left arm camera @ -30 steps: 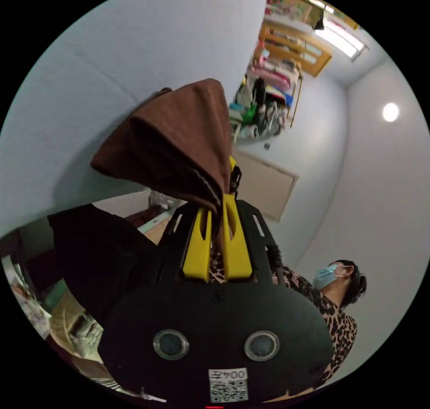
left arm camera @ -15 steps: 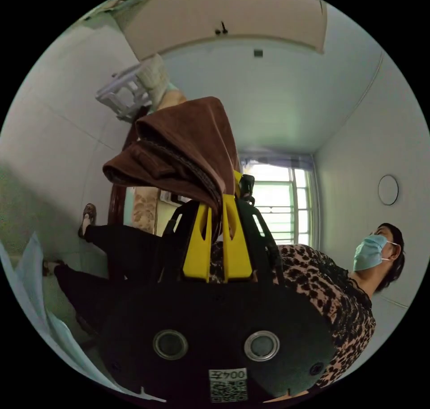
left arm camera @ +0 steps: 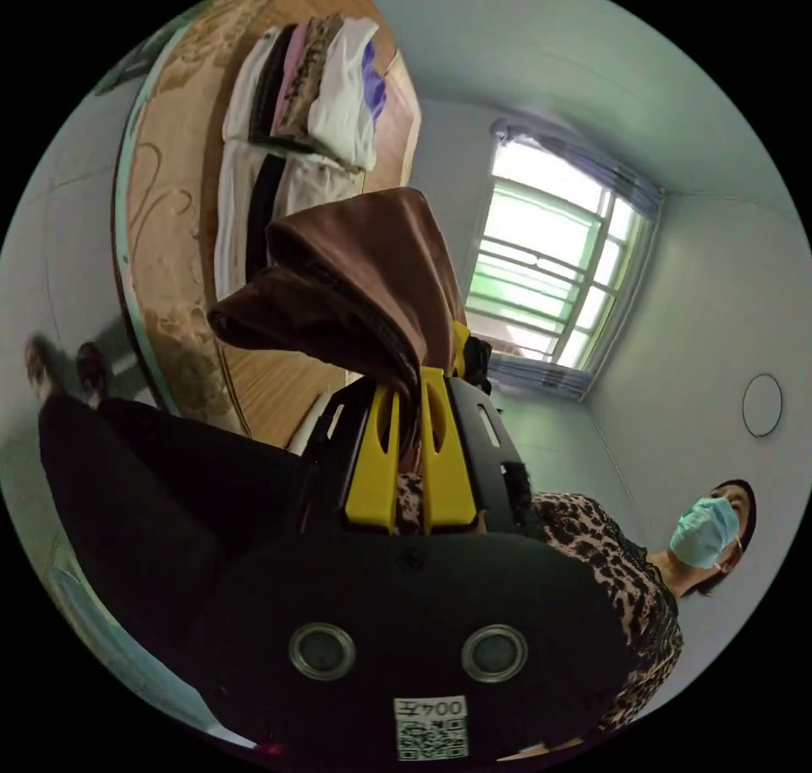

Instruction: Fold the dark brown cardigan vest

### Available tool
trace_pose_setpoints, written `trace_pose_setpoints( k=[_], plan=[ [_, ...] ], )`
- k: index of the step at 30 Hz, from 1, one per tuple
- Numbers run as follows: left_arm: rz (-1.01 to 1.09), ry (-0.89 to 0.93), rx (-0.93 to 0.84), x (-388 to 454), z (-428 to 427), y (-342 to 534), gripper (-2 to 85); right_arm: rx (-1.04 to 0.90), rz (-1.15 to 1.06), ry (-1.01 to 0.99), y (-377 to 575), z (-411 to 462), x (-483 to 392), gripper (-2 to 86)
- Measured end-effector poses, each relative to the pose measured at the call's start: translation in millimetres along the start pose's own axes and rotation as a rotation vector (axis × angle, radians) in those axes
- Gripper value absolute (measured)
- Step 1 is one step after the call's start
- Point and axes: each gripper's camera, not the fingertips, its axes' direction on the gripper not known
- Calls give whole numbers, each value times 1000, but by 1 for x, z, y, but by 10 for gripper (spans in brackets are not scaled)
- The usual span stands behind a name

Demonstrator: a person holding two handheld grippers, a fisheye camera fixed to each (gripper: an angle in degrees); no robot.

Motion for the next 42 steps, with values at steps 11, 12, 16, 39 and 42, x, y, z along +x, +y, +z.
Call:
trace_pose_setpoints(
  k=[11,12,16,39,42],
  plan=[
    [132,-126,-205,-58,99,-253,52,227,82,3,-134,-11,75,77],
    [168,-142,-201,-50,100,-267,52,239,64,3,-145,-12,73,77],
    [392,-294,-182,-25,115,-354,53,254,-69,74,-226,-4,75,78],
    [1,-187,-56,-223,115,-380,14,2,136,576,-290,15,129,110],
    [41,-199,35,-183,67,-310,7,1,-75,561,-271,10,60,58]
  ],
)
